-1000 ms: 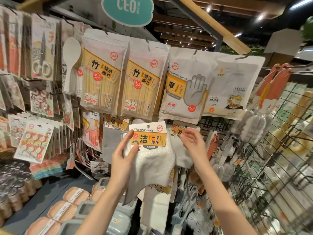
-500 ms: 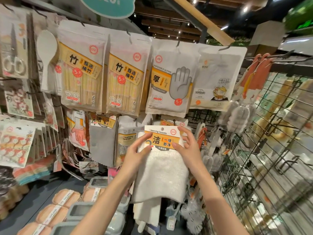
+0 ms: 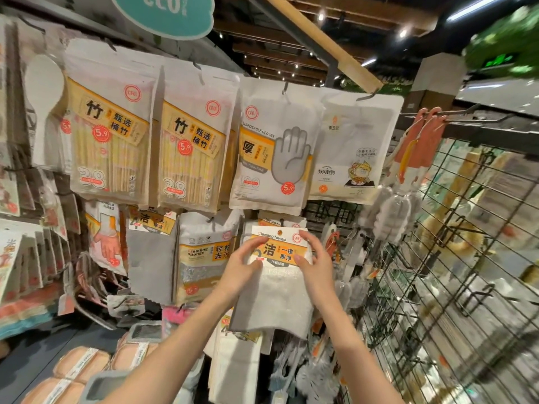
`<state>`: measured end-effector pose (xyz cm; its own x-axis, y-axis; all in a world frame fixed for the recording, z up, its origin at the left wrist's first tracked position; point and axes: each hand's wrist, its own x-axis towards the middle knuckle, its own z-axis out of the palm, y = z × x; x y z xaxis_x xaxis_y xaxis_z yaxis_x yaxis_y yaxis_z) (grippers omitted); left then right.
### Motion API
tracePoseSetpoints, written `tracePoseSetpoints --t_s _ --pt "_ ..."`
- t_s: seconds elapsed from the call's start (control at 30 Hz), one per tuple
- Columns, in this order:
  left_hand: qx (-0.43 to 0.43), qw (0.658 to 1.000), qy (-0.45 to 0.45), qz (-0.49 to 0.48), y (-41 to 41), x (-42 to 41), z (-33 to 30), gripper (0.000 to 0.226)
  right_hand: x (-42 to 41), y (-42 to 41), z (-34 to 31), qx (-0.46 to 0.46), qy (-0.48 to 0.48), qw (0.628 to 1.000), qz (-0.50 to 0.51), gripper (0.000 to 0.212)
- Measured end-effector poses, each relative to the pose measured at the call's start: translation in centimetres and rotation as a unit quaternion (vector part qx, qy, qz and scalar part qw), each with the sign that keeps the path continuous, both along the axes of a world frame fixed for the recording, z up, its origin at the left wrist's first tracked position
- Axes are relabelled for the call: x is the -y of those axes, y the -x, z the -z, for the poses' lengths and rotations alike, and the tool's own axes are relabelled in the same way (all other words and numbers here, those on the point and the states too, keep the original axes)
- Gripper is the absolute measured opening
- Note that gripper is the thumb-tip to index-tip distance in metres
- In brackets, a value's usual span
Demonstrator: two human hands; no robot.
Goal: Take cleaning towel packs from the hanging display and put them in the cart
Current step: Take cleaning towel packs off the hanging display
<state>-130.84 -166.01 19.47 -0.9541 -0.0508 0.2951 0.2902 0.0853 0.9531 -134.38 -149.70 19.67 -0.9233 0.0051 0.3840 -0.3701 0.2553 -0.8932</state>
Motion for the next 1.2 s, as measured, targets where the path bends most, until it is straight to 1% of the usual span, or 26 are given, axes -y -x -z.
tracePoseSetpoints --t_s 0.07,0.2,0.27,0.33,0.43,0.6,0.73,0.83,0.93,1.07,1.13,1.2 --pt "0.003 1.0 0.006 0.006 0.3 -0.1 0.5 0.052 -0.3 0.0 0.3 -0.01 -0.007 1.0 0.02 0.053" --pt "0.014 0.999 0.036 0.005 1.2 -0.1 1.3 0.056 -0.8 0.6 0.9 -0.004 0.013 0.999 0.035 0.043" --pt "0.014 0.998 0.056 0.003 1.7 -0.2 1.2 0.061 -0.7 1.2 0.9 0.0 -0.02 0.999 0.047 0.042" --pt "0.015 0.997 0.075 0.002 2.3 -0.3 0.9 0.067 -0.5 2.0 0.8 0.005 -0.058 0.997 0.056 0.043" --pt "0.031 0.995 0.09 0.004 3.3 -0.3 0.3 0.071 -0.4 3.0 0.6 0.018 -0.089 0.994 0.057 0.048" --pt "0.073 0.992 0.098 -0.002 5.4 -0.1 -0.6 0.075 -0.1 4.6 -0.1 0.053 -0.139 0.987 0.063 0.056" --pt "0.112 0.986 0.125 0.012 6.5 0.4 -1.0 0.085 -0.1 5.1 -0.5 0.071 -0.167 0.982 0.052 0.064" --pt "0.128 0.982 0.137 0.005 6.5 0.5 -0.8 0.081 -0.2 5.0 -0.7 0.084 -0.181 0.979 0.041 0.064" --pt "0.137 0.983 0.122 0.001 5.9 0.7 -0.3 0.079 -0.2 4.2 -0.9 0.091 -0.176 0.979 0.051 0.06" --pt "0.104 0.989 0.097 -0.034 4.2 1.4 0.0 0.07 0.3 2.3 -1.0 0.077 -0.177 0.979 0.072 0.048" --pt "0.075 0.991 0.093 -0.053 2.6 2.0 0.1 0.063 1.1 1.0 -0.9 0.07 -0.166 0.982 0.052 0.044" --pt "0.033 0.989 0.121 -0.083 0.2 2.8 0.9 0.059 2.5 -0.5 -0.3 0.065 -0.155 0.986 0.02 0.042"
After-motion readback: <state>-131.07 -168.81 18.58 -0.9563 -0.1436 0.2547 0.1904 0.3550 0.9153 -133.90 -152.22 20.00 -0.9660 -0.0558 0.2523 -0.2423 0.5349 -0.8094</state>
